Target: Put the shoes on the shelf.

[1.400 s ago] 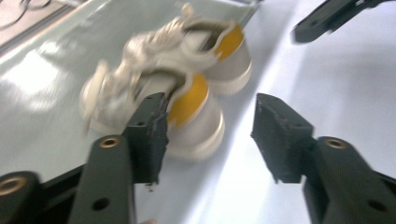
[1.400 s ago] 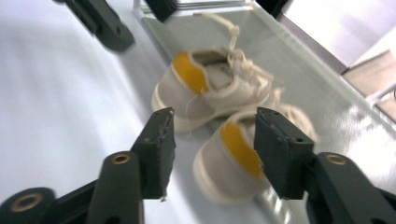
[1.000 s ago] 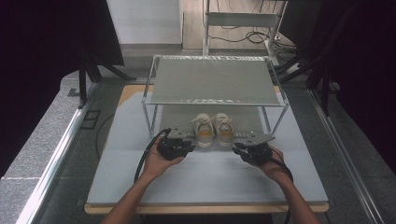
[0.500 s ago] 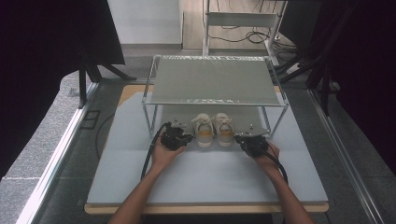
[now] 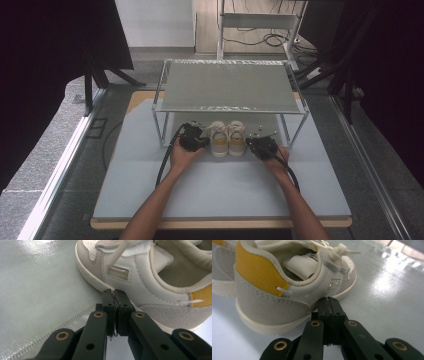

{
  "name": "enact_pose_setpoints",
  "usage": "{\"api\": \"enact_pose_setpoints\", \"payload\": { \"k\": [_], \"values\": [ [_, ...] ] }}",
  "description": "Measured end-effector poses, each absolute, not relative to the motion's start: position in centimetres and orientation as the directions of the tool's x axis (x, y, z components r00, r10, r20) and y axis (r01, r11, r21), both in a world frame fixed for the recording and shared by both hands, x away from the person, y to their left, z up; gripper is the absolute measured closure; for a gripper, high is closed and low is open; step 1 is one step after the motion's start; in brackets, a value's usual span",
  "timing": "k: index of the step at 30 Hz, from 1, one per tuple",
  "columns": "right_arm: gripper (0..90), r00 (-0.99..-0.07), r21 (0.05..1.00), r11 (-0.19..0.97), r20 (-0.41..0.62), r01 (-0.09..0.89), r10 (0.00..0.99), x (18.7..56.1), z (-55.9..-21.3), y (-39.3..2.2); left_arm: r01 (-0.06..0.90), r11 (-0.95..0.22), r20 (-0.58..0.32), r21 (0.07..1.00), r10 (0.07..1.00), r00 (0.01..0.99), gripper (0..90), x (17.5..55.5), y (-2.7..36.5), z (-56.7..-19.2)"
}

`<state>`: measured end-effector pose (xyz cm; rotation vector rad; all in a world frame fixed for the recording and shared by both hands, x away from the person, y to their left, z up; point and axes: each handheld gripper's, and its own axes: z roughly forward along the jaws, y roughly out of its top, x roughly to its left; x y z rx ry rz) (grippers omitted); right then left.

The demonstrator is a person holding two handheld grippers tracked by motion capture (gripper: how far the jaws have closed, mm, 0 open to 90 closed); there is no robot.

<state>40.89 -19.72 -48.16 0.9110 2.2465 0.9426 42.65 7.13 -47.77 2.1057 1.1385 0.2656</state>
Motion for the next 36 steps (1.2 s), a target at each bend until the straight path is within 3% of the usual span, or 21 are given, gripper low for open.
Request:
{"api": "enact_pose_setpoints", "payload": {
  "k": [20, 25, 30, 33, 36],
  "values": [
    [89.8, -0.572, 0.788, 0.460, -0.172, 0.409, 0.802, 43.2, -48.7, -19.4, 0.682, -0.282, -0.192, 0.674, 0.825, 0.532, 88.7, 45.5, 6.7, -48.0],
    [87.3, -0.561, 0.792, 0.459, -0.183, 0.402, 0.807, 43.3, -48.9, -19.5, 0.679, -0.288, -0.181, 0.675, 0.828, 0.531, 85.3, 45.4, 6.8, -47.9],
    [85.3, -0.561, 0.797, 0.463, -0.194, 0.388, 0.805, 42.2, -48.3, -19.9, 0.660, -0.306, -0.180, 0.686, 0.808, 0.562, 83.8, 43.6, 7.3, -47.6],
    [87.3, -0.579, 0.816, 0.468, -0.210, 0.341, 0.788, 40.5, -47.6, -20.1, 0.581, -0.398, -0.106, 0.710, 0.756, 0.647, 84.5, 42.6, 8.0, -47.5],
    [89.0, -0.606, 0.821, 0.483, -0.224, 0.305, 0.763, 38.7, -47.2, -20.0, 0.578, -0.394, -0.123, 0.715, 0.743, 0.658, 85.5, 41.2, 7.9, -47.2]
  ]
}}
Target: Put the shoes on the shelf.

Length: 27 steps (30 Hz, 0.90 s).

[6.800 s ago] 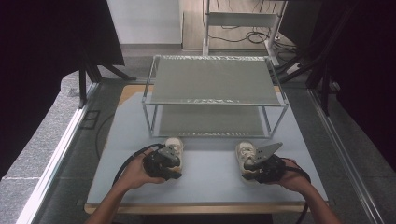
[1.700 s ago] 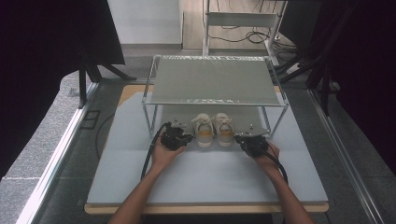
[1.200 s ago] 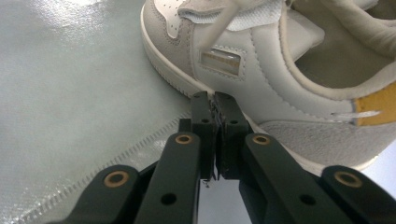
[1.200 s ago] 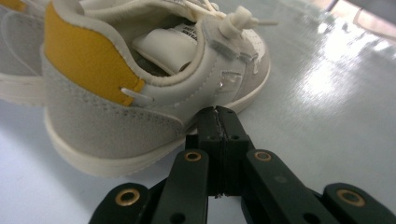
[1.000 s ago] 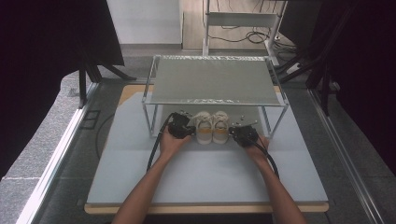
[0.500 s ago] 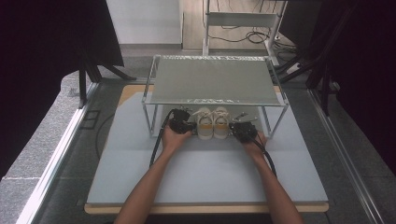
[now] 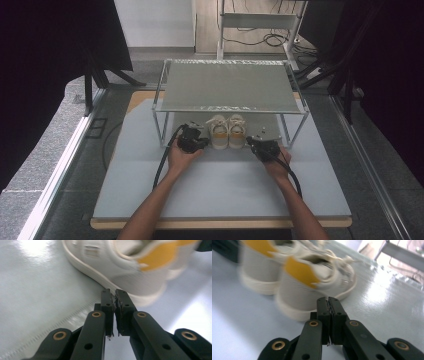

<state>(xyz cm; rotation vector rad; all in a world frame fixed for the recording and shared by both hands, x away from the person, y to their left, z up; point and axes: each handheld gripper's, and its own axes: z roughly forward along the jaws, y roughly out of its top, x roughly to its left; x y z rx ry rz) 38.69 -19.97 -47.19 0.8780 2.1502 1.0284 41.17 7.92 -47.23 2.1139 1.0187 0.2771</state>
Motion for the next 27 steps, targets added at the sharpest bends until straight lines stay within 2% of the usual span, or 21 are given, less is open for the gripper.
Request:
{"api": "enact_pose_setpoints", "payload": {
  "k": [3, 7, 10, 11, 15, 18, 19, 27],
  "values": [
    [89.6, -0.647, 0.822, 0.494, -0.216, 0.284, 0.731, 37.5, -46.9, -19.5, 0.595, -0.356, -0.166, 0.721, 0.745, 0.647, 87.0, 40.1, 7.1, -46.9],
    [89.7, -0.680, 0.805, 0.533, -0.239, 0.260, 0.693, 37.0, -46.8, -18.1, 0.578, -0.379, -0.148, 0.722, 0.732, 0.665, 88.6, 40.0, 5.6, -46.5],
    [89.8, -0.672, 0.796, 0.545, -0.254, 0.264, 0.696, 37.7, -47.1, -17.7, 0.590, -0.368, -0.168, 0.718, 0.732, 0.661, 89.5, 40.3, 5.2, -46.5],
    [89.8, -0.664, 0.798, 0.536, -0.244, 0.276, 0.707, 37.9, -47.2, -17.6, 0.561, -0.400, -0.138, 0.725, 0.714, 0.687, 89.5, 40.6, 5.4, -46.5],
    [89.9, -0.650, 0.808, 0.505, -0.212, 0.304, 0.730, 39.0, -47.5, -17.8, 0.580, -0.367, -0.157, 0.727, 0.733, 0.661, 89.5, 40.9, 5.5, -46.7],
    [89.9, -0.642, 0.804, 0.514, -0.231, 0.297, 0.731, 39.3, -47.6, -17.5, 0.580, -0.361, -0.156, 0.730, 0.738, 0.656, 89.3, 41.3, 5.4, -46.8],
    [89.9, -0.638, 0.805, 0.513, -0.232, 0.297, 0.734, 39.4, -47.7, -17.4, 0.559, -0.381, -0.130, 0.737, 0.732, 0.669, 89.3, 41.7, 5.5, -46.8],
    [89.9, -0.619, 0.811, 0.499, -0.229, 0.305, 0.751, 40.4, -48.0, -16.3, 0.574, -0.355, -0.136, 0.738, 0.755, 0.641, 89.2, 42.5, 5.2, -47.2]
  ]
}}
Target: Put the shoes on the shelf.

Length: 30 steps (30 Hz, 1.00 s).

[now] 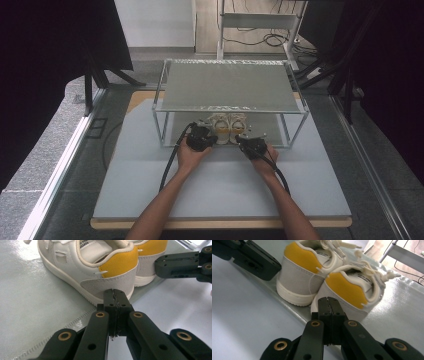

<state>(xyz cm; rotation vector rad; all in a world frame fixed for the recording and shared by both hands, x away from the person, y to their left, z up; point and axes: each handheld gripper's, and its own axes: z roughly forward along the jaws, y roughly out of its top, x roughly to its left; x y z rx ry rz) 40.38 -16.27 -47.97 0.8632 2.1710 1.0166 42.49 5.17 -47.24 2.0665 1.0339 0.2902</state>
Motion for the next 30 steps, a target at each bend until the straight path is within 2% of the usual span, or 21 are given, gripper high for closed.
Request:
{"api": "enact_pose_setpoints", "payload": {
  "k": [11, 12, 17, 21, 24, 27, 30],
  "values": [
    [89.8, -0.610, 0.815, 0.488, -0.221, 0.313, 0.761, 40.8, -48.2, -15.9, 0.579, -0.338, -0.143, 0.742, 0.764, 0.629, 86.5, 42.7, 5.2, -47.5],
    [89.7, -0.609, 0.816, 0.487, -0.221, 0.313, 0.762, 40.8, -48.2, -15.9, 0.606, -0.303, -0.180, 0.735, 0.774, 0.606, 86.2, 42.5, 5.1, -47.5],
    [87.8, -0.626, 0.815, 0.486, -0.206, 0.316, 0.752, 40.5, -48.4, -16.1, 0.568, -0.345, -0.156, 0.747, 0.740, 0.654, 81.6, 42.3, 5.2, -47.2],
    [85.2, -0.652, 0.815, 0.496, -0.206, 0.299, 0.730, 40.2, -48.2, -16.4, 0.542, -0.351, -0.136, 0.763, 0.734, 0.666, 74.7, 41.9, 5.3, -46.7],
    [81.3, -0.669, 0.821, 0.492, -0.194, 0.290, 0.718, 40.0, -47.9, -16.6, 0.555, -0.319, -0.157, 0.768, 0.746, 0.647, 67.8, 41.3, 5.4, -46.5],
    [74.1, -0.694, 0.824, 0.498, -0.190, 0.272, 0.694, 39.6, -47.5, -16.7, 0.556, -0.312, -0.165, 0.771, 0.744, 0.647, 56.7, 40.5, 5.8, -46.4],
    [64.8, -0.709, 0.838, 0.477, -0.165, 0.266, 0.686, 38.9, -47.0, -16.8, 0.553, -0.286, -0.187, 0.783, 0.740, 0.646, 52.2, 39.6, 6.8, -46.2]
  ]
}}
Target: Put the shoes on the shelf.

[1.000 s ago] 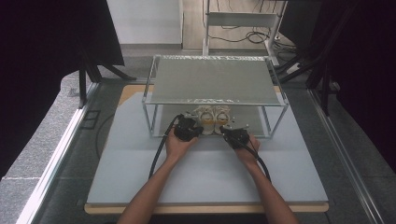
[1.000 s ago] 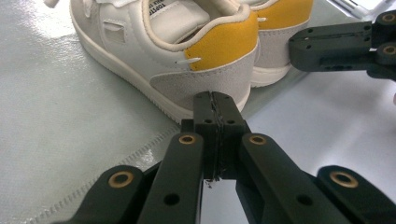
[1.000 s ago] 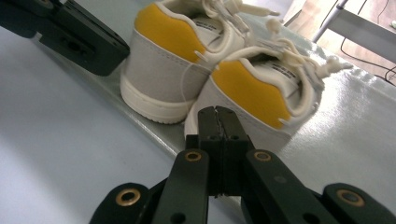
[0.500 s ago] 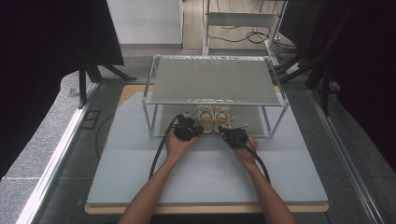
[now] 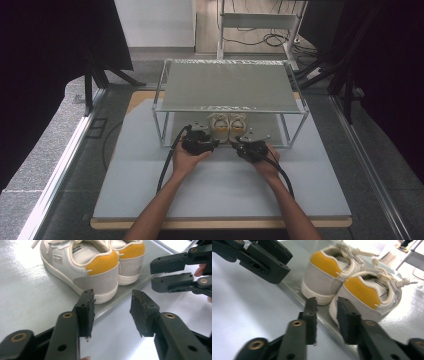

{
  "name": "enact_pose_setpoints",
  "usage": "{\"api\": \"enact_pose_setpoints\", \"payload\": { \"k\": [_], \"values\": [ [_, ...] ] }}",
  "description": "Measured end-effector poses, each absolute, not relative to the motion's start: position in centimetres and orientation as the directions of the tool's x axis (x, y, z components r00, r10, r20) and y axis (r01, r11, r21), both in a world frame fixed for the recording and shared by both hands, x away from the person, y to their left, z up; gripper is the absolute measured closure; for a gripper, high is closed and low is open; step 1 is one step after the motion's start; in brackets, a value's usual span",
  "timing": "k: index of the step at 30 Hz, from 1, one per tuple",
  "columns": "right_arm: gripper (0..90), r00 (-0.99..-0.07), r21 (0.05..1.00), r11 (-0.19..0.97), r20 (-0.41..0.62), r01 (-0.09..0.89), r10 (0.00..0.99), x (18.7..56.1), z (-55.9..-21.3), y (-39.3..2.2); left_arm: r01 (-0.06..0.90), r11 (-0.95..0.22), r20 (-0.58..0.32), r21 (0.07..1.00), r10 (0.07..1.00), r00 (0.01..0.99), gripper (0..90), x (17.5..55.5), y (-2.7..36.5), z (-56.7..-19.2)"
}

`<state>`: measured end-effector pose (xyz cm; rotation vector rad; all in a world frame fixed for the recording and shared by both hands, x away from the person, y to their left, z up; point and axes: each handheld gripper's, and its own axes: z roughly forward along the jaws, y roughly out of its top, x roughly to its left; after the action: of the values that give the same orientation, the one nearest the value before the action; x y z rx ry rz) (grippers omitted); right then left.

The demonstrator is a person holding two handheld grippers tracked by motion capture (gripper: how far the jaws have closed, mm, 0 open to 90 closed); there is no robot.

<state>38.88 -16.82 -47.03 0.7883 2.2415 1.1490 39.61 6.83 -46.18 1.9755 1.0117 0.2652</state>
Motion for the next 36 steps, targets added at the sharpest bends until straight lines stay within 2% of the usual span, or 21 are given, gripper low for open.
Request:
{"api": "enact_pose_setpoints", "payload": {
  "k": [4, 14, 21, 25, 28, 36],
  "values": [
    [57.9, -0.712, 0.862, 0.430, -0.125, 0.267, 0.691, 37.7, -46.5, -17.4, 0.557, -0.278, -0.204, 0.783, 0.730, 0.652, 47.3, 38.6, 7.9, -46.1],
    [47.6, -0.699, 0.873, 0.357, -0.026, 0.333, 0.715, 34.2, -46.8, -21.6, 0.549, -0.308, -0.201, 0.777, 0.704, 0.681, 43.0, 34.7, 9.9, -46.7],
    [45.0, -0.670, 0.859, 0.356, -0.021, 0.368, 0.742, 31.9, -47.6, -24.9, 0.542, -0.336, -0.187, 0.770, 0.693, 0.696, 41.5, 31.7, 11.0, -47.2],
    [44.7, -0.651, 0.855, 0.344, -0.011, 0.387, 0.759, 30.6, -48.2, -26.6, 0.551, -0.294, -0.213, 0.781, 0.704, 0.677, 43.1, 29.7, 12.6, -48.1],
    [44.7, -0.633, 0.850, 0.347, -0.020, 0.398, 0.774, 29.6, -48.7, -27.7, 0.543, -0.328, -0.170, 0.773, 0.718, 0.675, 41.9, 28.8, 13.4, -48.5],
    [44.6, -0.619, 0.841, 0.364, -0.045, 0.400, 0.784, 29.0, -49.2, -28.3, 0.552, -0.319, -0.175, 0.770, 0.727, 0.664, 41.9, 29.2, 14.3, -48.7]
  ]
}}
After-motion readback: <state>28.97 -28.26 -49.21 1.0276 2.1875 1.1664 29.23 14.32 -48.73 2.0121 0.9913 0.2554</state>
